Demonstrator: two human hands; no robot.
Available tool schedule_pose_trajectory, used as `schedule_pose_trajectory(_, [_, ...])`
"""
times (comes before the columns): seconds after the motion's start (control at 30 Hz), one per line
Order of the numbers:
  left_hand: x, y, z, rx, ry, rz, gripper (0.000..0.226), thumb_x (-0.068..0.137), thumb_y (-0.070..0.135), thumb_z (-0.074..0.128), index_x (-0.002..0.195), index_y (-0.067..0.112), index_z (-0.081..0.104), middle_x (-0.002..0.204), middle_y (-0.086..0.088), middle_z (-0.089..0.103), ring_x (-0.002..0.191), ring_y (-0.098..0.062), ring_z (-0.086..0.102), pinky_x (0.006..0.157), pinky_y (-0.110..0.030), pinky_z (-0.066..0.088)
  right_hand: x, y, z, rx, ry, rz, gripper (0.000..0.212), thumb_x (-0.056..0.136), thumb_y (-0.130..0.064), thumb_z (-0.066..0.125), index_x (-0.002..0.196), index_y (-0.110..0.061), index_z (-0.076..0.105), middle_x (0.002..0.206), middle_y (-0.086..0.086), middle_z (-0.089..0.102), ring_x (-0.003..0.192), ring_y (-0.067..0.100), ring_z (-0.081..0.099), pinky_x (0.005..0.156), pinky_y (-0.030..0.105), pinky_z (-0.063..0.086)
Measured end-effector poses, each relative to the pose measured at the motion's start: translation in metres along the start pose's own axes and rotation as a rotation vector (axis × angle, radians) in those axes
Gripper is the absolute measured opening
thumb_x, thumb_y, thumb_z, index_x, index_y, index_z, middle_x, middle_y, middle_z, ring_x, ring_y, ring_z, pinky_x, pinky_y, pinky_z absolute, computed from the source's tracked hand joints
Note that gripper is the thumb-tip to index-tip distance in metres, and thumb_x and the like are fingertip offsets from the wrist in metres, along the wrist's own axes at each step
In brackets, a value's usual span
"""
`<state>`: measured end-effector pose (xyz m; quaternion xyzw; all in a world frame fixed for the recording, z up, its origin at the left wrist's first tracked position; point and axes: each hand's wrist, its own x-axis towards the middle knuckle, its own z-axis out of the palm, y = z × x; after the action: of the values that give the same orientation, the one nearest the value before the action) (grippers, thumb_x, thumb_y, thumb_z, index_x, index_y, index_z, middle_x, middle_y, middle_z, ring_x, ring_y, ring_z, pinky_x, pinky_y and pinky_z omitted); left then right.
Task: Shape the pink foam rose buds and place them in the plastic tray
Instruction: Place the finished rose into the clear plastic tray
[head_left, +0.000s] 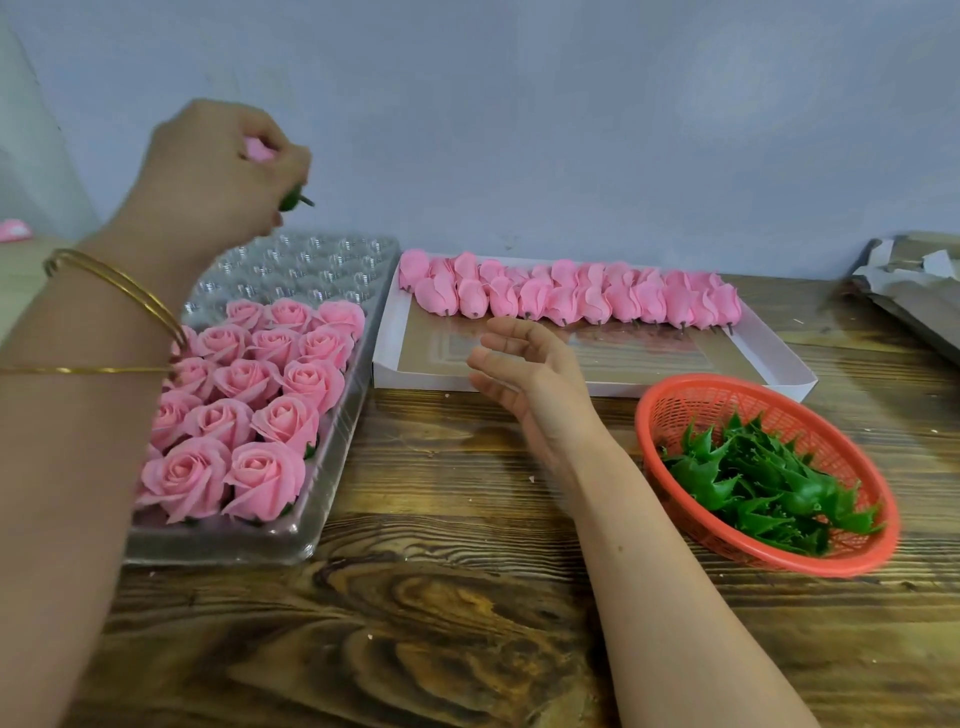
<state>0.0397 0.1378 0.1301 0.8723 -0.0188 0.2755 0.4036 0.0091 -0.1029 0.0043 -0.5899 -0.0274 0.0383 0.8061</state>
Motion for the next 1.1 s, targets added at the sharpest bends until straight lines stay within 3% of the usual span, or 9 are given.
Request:
schedule_pose_trajectory(0.2, [0.036, -0.067, -0.015, 0.144, -0.059, -0.181, 0.014, 0.08, 0.026, 0.06, 0.075, 0.014, 0.065, 0.042, 0.016, 0.057, 0.032, -0.001, 0.053, 0.055, -0.023, 0.054, 0.001, 0.0, 0.0, -0.007, 0.01, 0.01, 0.029, 0.083, -0.002, 0.072, 0.11, -0.01, 0.063, 0.11, 0.009, 0.059, 0.1, 0.022, 0.063, 0.087, 0.032, 0.057])
schedule_pose_trajectory(0.3, [0.042, -0.101, -0.015, 0.289, -0.138, -0.281, 0.018, 0.089, 0.02, 0.061, 0.076, 0.01, 0.064, 0.04, 0.016, 0.056, 0.029, -0.002, 0.05, 0.084, -0.039, 0.056, 0.002, 0.001, 0.0, -0.008, 0.014, 0.013, 0.029, 0.083, -0.003, 0.072, 0.11, -0.009, 0.063, 0.105, 0.008, 0.06, 0.1, 0.024, 0.063, 0.087, 0.033, 0.056])
schedule_pose_trajectory(0.37, [0.04, -0.118, -0.013, 0.377, -0.196, -0.331, 0.02, 0.091, 0.019, 0.061, 0.077, 0.005, 0.065, 0.039, 0.009, 0.057, 0.029, -0.007, 0.052, 0.091, -0.045, 0.052, 0.003, 0.001, -0.001, -0.023, 0.014, 0.011, 0.029, 0.082, -0.004, 0.073, 0.11, -0.009, 0.064, 0.101, 0.006, 0.062, 0.1, 0.025, 0.064, 0.086, 0.032, 0.056])
schedule_pose_trajectory(0.43, [0.036, -0.131, -0.012, 0.442, -0.262, -0.35, 0.024, 0.091, 0.019, 0.062, 0.078, -0.001, 0.065, 0.053, -0.01, 0.064, 0.04, -0.019, 0.06, 0.088, -0.045, 0.053, 0.003, 0.002, 0.0, -0.025, 0.011, 0.008, 0.029, 0.081, -0.006, 0.073, 0.108, -0.01, 0.064, 0.098, 0.005, 0.063, 0.099, 0.025, 0.065, 0.084, 0.031, 0.055])
schedule_pose_trajectory(0.5, [0.033, -0.137, -0.014, 0.509, -0.324, -0.339, 0.027, 0.092, 0.018, 0.062, 0.079, -0.005, 0.065, 0.073, -0.025, 0.066, 0.065, -0.035, 0.066, 0.084, -0.044, 0.052, 0.004, 0.003, 0.0, -0.017, 0.002, 0.008, 0.031, 0.077, -0.009, 0.074, 0.106, -0.011, 0.065, 0.097, 0.005, 0.063, 0.098, 0.025, 0.065, 0.082, 0.031, 0.055])
schedule_pose_trajectory(0.63, [0.03, -0.141, -0.014, 0.675, -0.439, -0.262, 0.029, 0.093, 0.02, 0.061, 0.09, -0.009, 0.068, 0.102, -0.029, 0.066, 0.097, -0.041, 0.059, 0.083, -0.036, 0.043, 0.004, 0.003, 0.001, -0.011, -0.006, 0.012, 0.033, 0.072, -0.013, 0.075, 0.104, -0.012, 0.065, 0.094, 0.004, 0.064, 0.096, 0.024, 0.066, 0.08, 0.03, 0.055])
schedule_pose_trajectory(0.73, [0.028, -0.14, -0.012, 0.749, -0.501, -0.242, 0.027, 0.094, 0.019, 0.059, 0.095, -0.006, 0.067, 0.107, -0.027, 0.064, 0.098, -0.036, 0.056, 0.079, -0.033, 0.04, 0.003, 0.003, 0.001, -0.005, -0.015, 0.013, 0.032, 0.073, -0.012, 0.075, 0.103, -0.012, 0.065, 0.093, 0.004, 0.065, 0.096, 0.025, 0.066, 0.078, 0.028, 0.055])
schedule_pose_trajectory(0.87, [0.026, -0.137, -0.006, 0.821, -0.607, -0.207, 0.019, 0.095, 0.01, 0.052, 0.079, 0.0, 0.058, 0.084, -0.021, 0.055, 0.079, -0.028, 0.048, 0.07, -0.03, 0.034, 0.003, 0.003, 0.001, -0.006, -0.019, 0.011, 0.032, 0.073, -0.013, 0.074, 0.104, -0.011, 0.065, 0.093, 0.005, 0.065, 0.093, 0.023, 0.067, 0.076, 0.027, 0.055])
schedule_pose_trajectory(1.1, [0.028, -0.136, -0.001, 0.887, -0.706, -0.194, 0.018, 0.094, -0.001, 0.045, 0.076, -0.001, 0.048, 0.08, -0.019, 0.051, 0.074, -0.025, 0.045, 0.063, -0.028, 0.028, 0.003, 0.002, 0.001, -0.026, -0.011, 0.016, 0.022, 0.083, -0.005, 0.071, 0.104, -0.011, 0.064, 0.092, 0.004, 0.065, 0.09, 0.021, 0.067, 0.078, 0.027, 0.056])
